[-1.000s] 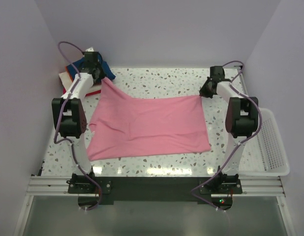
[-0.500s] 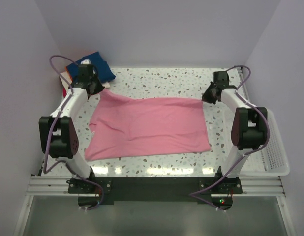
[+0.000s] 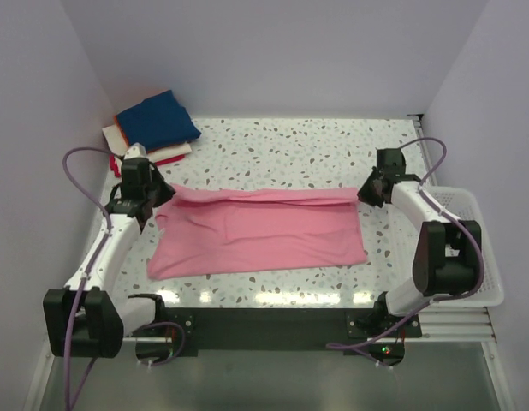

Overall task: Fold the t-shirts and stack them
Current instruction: Fold the tshirt

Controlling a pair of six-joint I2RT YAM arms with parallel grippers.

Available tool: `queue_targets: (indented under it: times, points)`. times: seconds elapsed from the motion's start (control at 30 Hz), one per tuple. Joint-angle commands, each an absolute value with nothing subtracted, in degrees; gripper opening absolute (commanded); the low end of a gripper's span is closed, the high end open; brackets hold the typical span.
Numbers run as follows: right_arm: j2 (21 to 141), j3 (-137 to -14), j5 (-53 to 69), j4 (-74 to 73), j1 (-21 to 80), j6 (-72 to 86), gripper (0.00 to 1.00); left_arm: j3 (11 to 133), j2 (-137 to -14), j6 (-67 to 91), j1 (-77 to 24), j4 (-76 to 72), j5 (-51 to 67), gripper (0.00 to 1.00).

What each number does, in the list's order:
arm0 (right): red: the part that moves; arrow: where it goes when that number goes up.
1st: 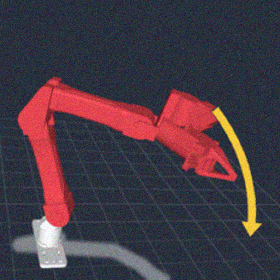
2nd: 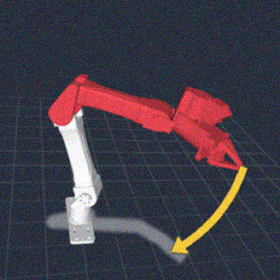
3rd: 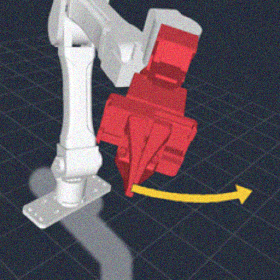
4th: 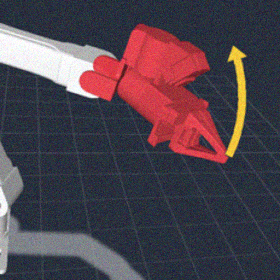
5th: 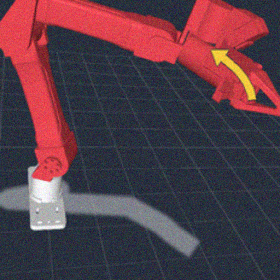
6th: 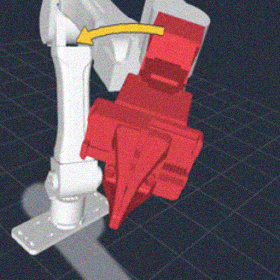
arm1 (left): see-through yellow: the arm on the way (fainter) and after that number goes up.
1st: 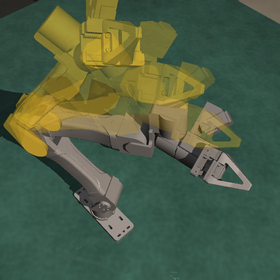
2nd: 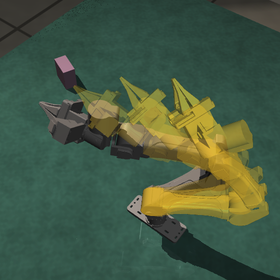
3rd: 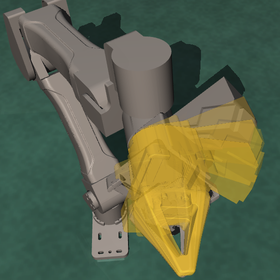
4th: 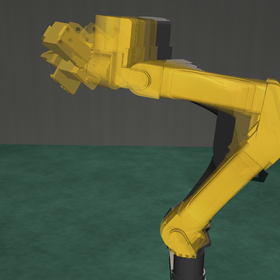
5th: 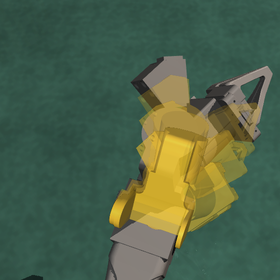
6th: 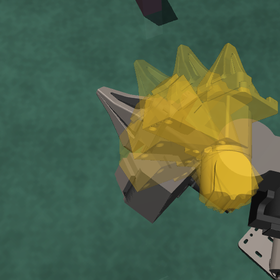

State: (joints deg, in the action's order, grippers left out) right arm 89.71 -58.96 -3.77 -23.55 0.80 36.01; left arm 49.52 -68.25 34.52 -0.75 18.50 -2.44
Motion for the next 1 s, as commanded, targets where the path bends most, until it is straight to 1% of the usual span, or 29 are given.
queue_targets:
  times: [0.0,0.23,0.5,0.97]
  points:
    - [86.3,-56.3,-6.4,-23.8,0.7,36.1,0.00,45.6,-62.6,36.6,-0.4,16.6,-1.1,0.00]
    - [84.2,-52.2,-7.5,-23.6,0.5,36.1,0.00,39.7,-54.9,37.5,-0.4,18.8,-3.0,0.00]
    - [84.2,-50.6,-7.3,-22.5,0.6,36.6,0.00,38.8,-47.1,37.3,-0.4,23.6,-4.4,0.00]
    - [83.3,-49.3,-4.6,-20.2,0.6,38.0,0.01,36.7,-40.5,37.7,-0.4,28.5,-4.2,0.00]
